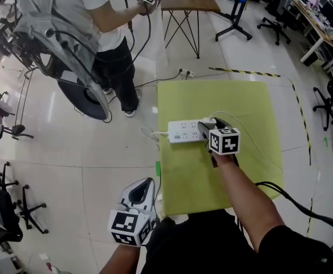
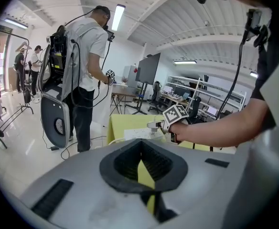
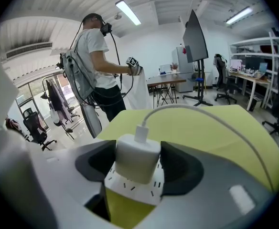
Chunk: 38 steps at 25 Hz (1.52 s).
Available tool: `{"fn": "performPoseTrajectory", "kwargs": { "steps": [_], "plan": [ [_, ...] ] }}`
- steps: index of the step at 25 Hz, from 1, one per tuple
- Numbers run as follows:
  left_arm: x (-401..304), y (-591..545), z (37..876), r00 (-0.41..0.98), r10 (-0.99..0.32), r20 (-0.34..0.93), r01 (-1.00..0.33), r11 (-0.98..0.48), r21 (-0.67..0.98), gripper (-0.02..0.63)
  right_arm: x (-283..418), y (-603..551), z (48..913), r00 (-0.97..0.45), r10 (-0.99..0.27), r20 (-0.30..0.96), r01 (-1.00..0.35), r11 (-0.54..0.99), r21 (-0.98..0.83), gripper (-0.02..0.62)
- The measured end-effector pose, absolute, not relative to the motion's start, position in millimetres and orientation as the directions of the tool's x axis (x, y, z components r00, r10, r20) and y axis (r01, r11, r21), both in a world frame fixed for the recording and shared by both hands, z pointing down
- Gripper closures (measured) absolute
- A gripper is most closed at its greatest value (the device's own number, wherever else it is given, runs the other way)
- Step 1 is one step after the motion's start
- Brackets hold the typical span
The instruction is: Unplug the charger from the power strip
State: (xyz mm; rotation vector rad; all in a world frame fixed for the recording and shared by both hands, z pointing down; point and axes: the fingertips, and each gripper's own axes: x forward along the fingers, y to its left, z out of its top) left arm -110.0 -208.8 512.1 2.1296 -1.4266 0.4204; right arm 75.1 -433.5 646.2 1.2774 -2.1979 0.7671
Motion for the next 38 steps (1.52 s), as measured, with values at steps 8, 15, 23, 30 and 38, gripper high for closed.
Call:
{"fn": "performPoseTrajectory", "kwargs": {
  "steps": [8, 15, 23, 30, 38],
  "plan": [
    [-115.1, -202.8, 507.6, 0.398, -0.753, 0.524, -0.917, -0.305, 0.258, 0.6, 73.3, -426.3, 610.3, -0.475, -0.663, 0.579, -0.874, 0.432, -0.223, 0.308],
    [-117.7, -198.4, 500.6, 0.432, -0.757, 0.491, -0.901, -0.332, 0.28, 0.6, 50.7, -357.2, 583.8, -0.577, -0.566, 0.589, -0.801, 0.532, -0.273, 0.308],
    [-119.7, -178.0, 498.3, 0.478, -0.741, 0.471, -0.878, -0.385, 0.285, 0.6, 13.9, -202.8, 625.6, -0.64, -0.22, 0.737, -0.654, 0.658, -0.372, 0.308],
    [-118.0, -153.2, 505.3, 0.514, -0.711, 0.48, -0.858, -0.422, 0.293, 0.6, 4.4, -126.4, 653.2, -0.584, -0.067, 0.809, -0.603, 0.703, -0.377, 0.311],
    [-124.9, -141.8, 503.1, 0.532, -0.698, 0.48, -0.847, -0.443, 0.295, 0.6, 6.2, -101.1, 665.4, -0.507, 0.025, 0.861, -0.612, 0.693, -0.381, 0.311]
  ]
}}
